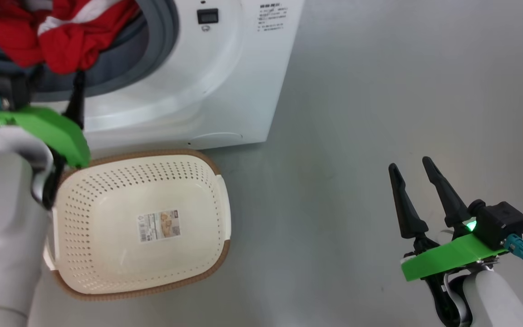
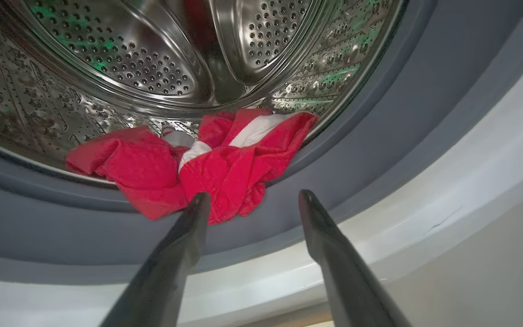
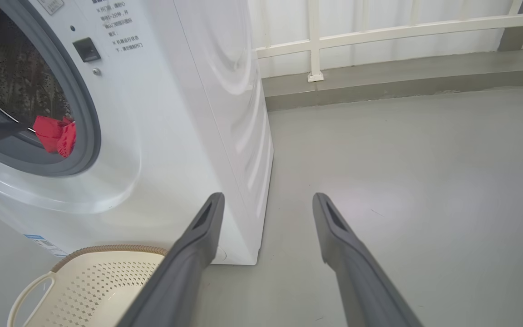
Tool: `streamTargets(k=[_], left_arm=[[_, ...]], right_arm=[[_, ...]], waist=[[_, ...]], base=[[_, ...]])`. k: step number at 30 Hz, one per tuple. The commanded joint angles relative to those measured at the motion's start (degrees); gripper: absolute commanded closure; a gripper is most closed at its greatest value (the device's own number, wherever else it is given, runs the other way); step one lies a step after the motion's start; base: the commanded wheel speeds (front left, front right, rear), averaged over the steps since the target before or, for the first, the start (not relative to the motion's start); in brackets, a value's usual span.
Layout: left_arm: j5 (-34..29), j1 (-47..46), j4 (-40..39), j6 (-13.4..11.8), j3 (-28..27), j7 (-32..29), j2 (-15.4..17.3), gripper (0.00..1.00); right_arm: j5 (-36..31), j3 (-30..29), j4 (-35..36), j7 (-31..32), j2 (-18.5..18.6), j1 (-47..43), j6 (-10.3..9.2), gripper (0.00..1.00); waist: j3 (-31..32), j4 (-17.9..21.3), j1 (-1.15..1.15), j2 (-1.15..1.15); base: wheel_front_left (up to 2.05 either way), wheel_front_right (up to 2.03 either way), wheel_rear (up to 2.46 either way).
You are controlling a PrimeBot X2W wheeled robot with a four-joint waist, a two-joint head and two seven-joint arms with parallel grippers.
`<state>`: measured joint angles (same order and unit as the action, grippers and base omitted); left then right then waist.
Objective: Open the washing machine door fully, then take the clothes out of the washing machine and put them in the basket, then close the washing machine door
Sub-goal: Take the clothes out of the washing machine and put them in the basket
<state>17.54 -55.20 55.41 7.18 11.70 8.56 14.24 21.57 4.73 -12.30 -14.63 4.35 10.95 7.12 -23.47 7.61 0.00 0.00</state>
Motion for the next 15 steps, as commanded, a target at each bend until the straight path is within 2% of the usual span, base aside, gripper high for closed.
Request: streamTargets(k=[1, 7, 15], left_arm=[[-0.49, -3.6, 0.82, 0.29, -0.74, -0.44, 3.23, 0.0], [-1.68, -11.21, 8.08, -0.03, 0.75, -2.61, 4.02, 0.0], [-2.95, -16.85, 14.31, 0.1, 3.13, -4.02, 5.39, 0.0]], right_arm=[[-0.16, 1.6, 1.46, -0.37, -0.16, 1.09, 0.36, 0.0], [0.0, 2.62, 1.28, -0.37, -0.66, 2.78, 0.36, 0.0], [0.4, 3.9, 1.42, -0.37, -1.18, 4.62, 0.36, 0.0]], waist=[[-1.93, 1.29, 0.0, 0.0], [-3.98, 2.67, 0.0, 0.0], [-6.24, 4.76, 0.0, 0.0]], base=[[0.0, 0.0, 0.0], [0.0, 0.0, 0.0], [0.0, 0.0, 0.0]])
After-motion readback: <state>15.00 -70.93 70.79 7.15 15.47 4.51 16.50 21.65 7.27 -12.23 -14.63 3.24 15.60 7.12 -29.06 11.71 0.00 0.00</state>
